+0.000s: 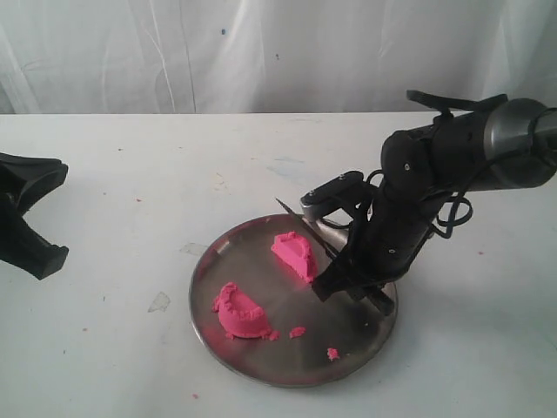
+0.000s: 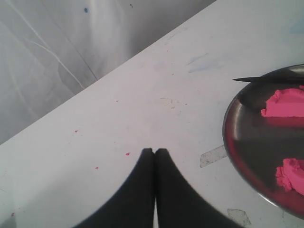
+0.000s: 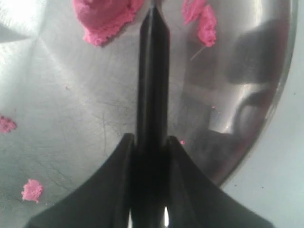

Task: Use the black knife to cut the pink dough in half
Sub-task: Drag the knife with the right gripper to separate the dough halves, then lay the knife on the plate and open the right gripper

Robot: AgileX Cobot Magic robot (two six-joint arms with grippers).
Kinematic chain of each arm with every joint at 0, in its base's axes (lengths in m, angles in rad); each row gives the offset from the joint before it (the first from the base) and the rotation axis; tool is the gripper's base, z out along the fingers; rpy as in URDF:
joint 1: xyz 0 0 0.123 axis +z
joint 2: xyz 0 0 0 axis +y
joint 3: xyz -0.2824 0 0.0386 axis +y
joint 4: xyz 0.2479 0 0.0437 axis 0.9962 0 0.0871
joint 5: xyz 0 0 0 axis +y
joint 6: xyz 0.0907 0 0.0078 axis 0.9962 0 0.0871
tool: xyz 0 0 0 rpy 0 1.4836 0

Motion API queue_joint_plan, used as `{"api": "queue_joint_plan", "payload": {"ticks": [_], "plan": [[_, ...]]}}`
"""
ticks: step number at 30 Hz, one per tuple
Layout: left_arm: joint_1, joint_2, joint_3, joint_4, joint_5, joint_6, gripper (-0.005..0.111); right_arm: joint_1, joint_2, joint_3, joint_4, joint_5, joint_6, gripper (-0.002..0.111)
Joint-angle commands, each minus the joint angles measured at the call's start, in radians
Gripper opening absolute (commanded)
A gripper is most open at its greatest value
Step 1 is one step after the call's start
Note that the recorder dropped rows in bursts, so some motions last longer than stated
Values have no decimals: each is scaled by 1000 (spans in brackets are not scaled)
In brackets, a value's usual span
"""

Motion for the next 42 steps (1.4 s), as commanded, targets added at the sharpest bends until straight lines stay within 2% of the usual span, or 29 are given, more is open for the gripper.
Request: {"api": "queue_joint_plan", "payload": {"ticks": [1,10,19,27,42], "plan": [[3,-8,5,-21,16,-9,0,-6,14,2,11,-12,2,1],[3,-8,5,-21,16,-9,0,-6,34,2,20,-12,0,22],[3,-8,5,-21,16,-9,0,-6,37,2,22,-12,-2,25],[3,-8,5,-21,16,-9,0,-6,37,2,22,-22,-4,53],[3,-8,5,-21,16,-9,0,-6,28,-29,4,-18,-2,54]]}}
